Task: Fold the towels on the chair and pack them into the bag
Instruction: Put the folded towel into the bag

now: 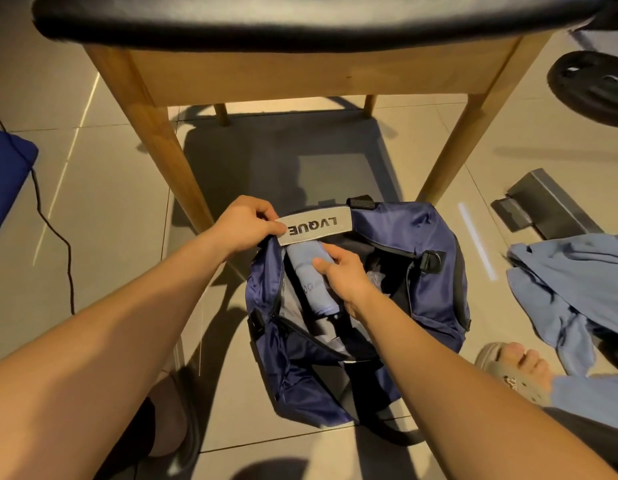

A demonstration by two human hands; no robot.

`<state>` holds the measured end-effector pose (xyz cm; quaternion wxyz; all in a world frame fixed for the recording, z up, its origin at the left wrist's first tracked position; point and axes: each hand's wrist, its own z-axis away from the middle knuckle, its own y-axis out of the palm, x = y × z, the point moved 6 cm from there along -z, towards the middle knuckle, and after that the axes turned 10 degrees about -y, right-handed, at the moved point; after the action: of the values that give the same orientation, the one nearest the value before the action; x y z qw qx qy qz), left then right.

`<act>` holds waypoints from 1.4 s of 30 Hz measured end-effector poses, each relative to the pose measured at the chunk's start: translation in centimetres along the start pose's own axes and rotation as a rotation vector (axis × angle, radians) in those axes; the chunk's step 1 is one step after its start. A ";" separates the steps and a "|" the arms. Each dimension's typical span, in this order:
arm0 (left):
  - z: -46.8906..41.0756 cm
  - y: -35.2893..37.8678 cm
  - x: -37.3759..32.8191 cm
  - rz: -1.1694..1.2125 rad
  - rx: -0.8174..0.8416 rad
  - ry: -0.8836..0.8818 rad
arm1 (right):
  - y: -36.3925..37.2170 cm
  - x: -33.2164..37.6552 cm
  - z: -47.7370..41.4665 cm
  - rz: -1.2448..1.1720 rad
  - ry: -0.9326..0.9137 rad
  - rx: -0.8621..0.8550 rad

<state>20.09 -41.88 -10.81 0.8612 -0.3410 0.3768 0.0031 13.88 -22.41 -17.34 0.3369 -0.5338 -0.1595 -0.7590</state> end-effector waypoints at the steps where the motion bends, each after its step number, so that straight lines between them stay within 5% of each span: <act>1: -0.3 -0.2 0.0 0.007 -0.034 0.010 | 0.3 -0.7 -0.2 0.038 0.027 0.023; 6: -0.8 -0.3 -0.1 0.032 -0.064 -0.005 | 1.3 -5.1 -1.1 0.314 0.224 0.008; 10: -0.6 -0.5 -0.5 0.022 -0.021 0.004 | 2.9 -6.0 -2.1 0.256 0.188 0.008; 17: 0.2 -0.6 -1.5 0.012 0.096 0.023 | 1.5 -5.7 -3.2 0.493 0.090 -0.102; 23: 0.1 -1.2 -1.9 -0.141 0.172 0.029 | 3.9 -6.7 -4.7 0.396 0.012 0.030; 37: 0.1 -1.3 -1.9 0.209 0.108 0.043 | 6.7 -9.0 -4.8 0.335 -0.127 0.321; 42: 0.1 -1.2 -0.9 0.052 0.154 0.006 | 4.7 -7.0 -4.4 0.155 0.030 0.261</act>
<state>19.83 -42.52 -9.48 0.8833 -0.2640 0.3874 -0.0047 15.45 -26.10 -25.97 0.4634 -0.4847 -0.2102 -0.7115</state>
